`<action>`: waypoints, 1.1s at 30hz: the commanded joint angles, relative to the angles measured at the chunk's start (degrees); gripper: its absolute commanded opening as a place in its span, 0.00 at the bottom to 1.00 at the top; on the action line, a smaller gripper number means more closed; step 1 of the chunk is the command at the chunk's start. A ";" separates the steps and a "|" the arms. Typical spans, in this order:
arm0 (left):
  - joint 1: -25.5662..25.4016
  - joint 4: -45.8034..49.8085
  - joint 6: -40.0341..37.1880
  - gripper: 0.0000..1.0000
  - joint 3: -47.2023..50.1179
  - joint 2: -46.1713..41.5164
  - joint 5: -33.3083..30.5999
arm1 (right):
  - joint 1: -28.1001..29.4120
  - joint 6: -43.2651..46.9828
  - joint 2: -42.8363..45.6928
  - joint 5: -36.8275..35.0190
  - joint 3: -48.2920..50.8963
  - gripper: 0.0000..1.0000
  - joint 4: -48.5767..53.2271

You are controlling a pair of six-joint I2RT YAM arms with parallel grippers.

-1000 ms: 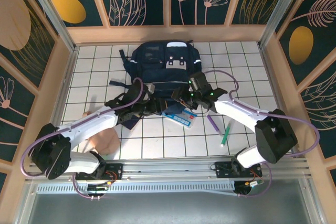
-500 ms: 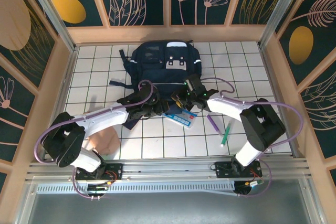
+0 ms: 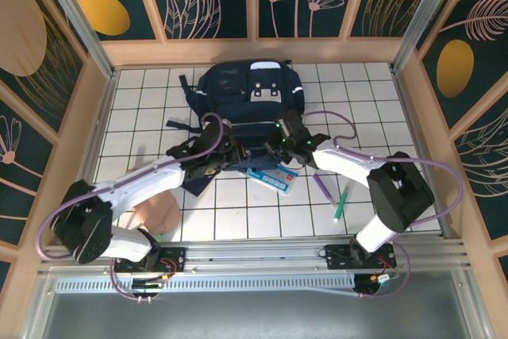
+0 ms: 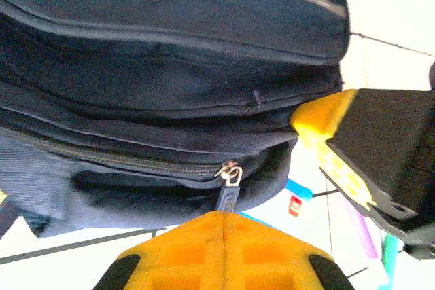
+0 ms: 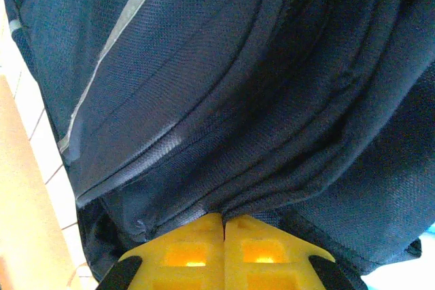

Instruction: Pack books, pencil case, and school supplies into a backpack

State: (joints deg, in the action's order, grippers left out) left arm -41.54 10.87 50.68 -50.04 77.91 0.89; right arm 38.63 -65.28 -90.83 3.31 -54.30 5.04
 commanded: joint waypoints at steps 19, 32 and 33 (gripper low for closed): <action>-3.65 1.85 -0.43 0.51 -4.61 8.10 3.00 | -0.32 -3.28 6.34 4.82 -3.61 0.00 -1.90; -3.69 3.00 0.81 0.13 -8.20 11.67 -6.95 | -0.15 -0.64 9.43 2.46 -4.39 0.00 0.51; -3.70 2.73 0.33 0.09 -8.34 11.29 -6.71 | -0.14 0.13 9.51 1.29 -4.54 0.00 1.29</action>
State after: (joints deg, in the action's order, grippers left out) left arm -45.23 13.58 51.29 -56.80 89.03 -4.21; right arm 37.67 -67.42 -84.51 6.81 -55.81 6.48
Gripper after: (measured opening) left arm 0.129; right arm 0.050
